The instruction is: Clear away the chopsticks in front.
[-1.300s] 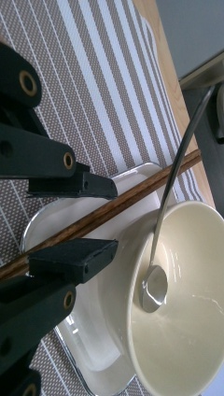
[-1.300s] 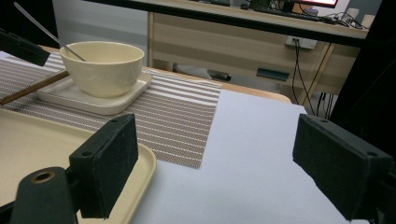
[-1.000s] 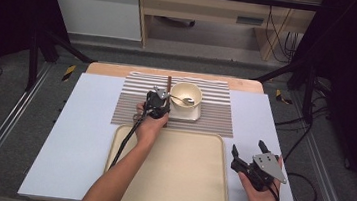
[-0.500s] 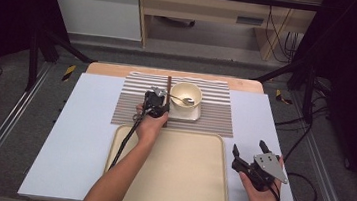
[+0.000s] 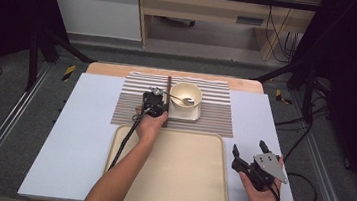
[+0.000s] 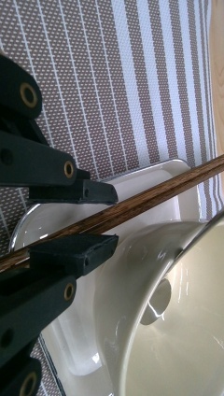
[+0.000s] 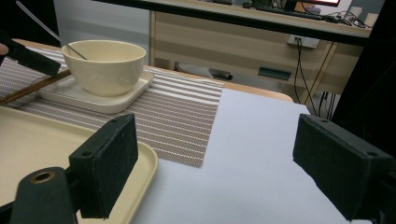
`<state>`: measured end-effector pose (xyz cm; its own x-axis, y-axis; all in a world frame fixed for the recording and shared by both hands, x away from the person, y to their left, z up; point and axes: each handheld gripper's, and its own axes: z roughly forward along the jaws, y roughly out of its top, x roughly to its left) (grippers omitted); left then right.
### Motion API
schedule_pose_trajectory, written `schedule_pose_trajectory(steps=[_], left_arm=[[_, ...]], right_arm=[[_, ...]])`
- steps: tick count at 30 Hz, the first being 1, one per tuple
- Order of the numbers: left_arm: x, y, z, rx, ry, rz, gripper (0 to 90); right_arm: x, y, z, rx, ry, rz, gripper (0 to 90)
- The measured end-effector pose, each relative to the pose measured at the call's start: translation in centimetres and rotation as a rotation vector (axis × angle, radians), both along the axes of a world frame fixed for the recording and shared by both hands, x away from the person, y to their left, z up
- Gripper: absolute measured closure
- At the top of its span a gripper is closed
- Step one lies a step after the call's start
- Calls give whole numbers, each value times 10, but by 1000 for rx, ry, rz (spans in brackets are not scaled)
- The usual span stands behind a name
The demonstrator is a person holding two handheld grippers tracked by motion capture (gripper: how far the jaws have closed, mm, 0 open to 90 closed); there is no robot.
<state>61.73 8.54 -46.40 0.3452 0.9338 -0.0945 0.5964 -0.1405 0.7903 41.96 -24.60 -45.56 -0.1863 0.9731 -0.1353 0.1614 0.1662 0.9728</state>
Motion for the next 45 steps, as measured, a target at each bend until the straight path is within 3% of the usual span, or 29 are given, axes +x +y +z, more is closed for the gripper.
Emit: schedule_pose_trajectory(steps=[5, 9, 13, 19, 27, 41, 42, 45], left_arm=[[0, 0, -1, -11, 14, -2, 737], [2, 2, -2, -41, 22, 15, 749], [3, 3, -3, -99, 40, 30, 763], [4, 4, -5, -113, 52, 40, 773], [6, 6, -7, -184, 73, 64, 787], [6, 8, -8, -236, 84, 90, 825], [6, 10, -8, -259, 89, 103, 833], [7, 11, -8, -254, 89, 102, 846]], right_arm=[[0, 0, 0, 1, 0, 0, 142], [0, 0, 0, 1, 2, 1, 143], [0, 0, -1, -2, 8, 5, 146], [1, 1, -1, -5, 11, 6, 149], [1, 3, -1, -11, 21, 13, 151], [1, 3, -2, -18, 21, 12, 160], [1, 4, -2, -19, 19, 18, 165], [0, 5, -2, -24, 19, 22, 166]])
